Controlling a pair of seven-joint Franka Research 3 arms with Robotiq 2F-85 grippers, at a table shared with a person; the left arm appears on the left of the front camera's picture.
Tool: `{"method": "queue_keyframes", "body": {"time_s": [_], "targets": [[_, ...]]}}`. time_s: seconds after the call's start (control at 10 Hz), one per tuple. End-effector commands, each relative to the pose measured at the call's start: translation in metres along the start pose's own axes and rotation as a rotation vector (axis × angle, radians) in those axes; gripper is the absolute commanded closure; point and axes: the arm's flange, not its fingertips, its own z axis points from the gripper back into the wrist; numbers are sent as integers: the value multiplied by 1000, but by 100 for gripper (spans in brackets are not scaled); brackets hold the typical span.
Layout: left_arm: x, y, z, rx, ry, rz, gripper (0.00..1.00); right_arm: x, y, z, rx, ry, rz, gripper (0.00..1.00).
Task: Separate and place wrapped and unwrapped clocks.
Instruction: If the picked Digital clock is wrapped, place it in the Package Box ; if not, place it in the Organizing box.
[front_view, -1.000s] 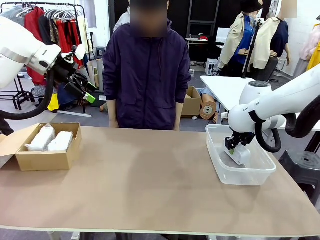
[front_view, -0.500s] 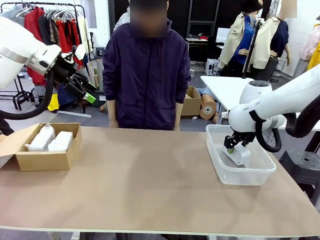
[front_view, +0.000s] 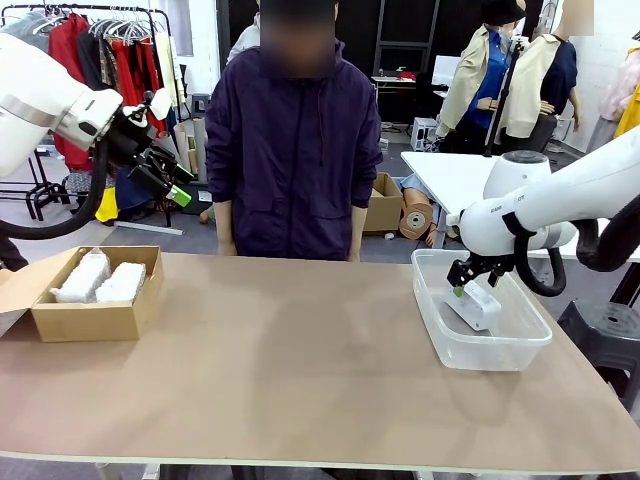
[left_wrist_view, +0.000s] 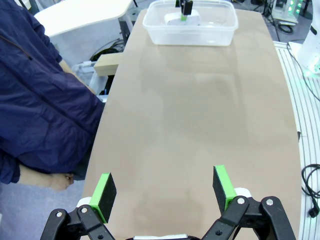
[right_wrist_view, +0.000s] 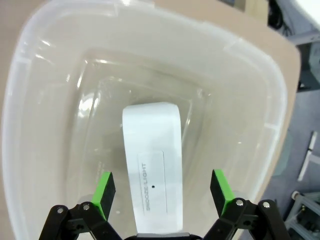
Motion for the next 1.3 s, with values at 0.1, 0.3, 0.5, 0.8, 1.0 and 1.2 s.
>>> {"method": "queue_keyframes", "body": {"time_s": [0.1,0.3,0.5,0.8,1.0,1.2], "targets": [[-1,-1,1,1,0,-15,0,6,-12,53,52,-62,16,0],[-1,-1,1,1,0,-15,0,10,-18,78,66,-100,36,0],[-1,-1,1,1,0,-15,0,11,-22,92,89,-118,47,0],[-1,-1,1,1,0,-15,0,12,-13,91,56,-114,29,0],[-1,-1,1,1,0,-15,0,12,-13,91,56,-114,29,0],[-1,-1,1,1,0,-15,0,12,-13,91,56,-114,29,0]]}}
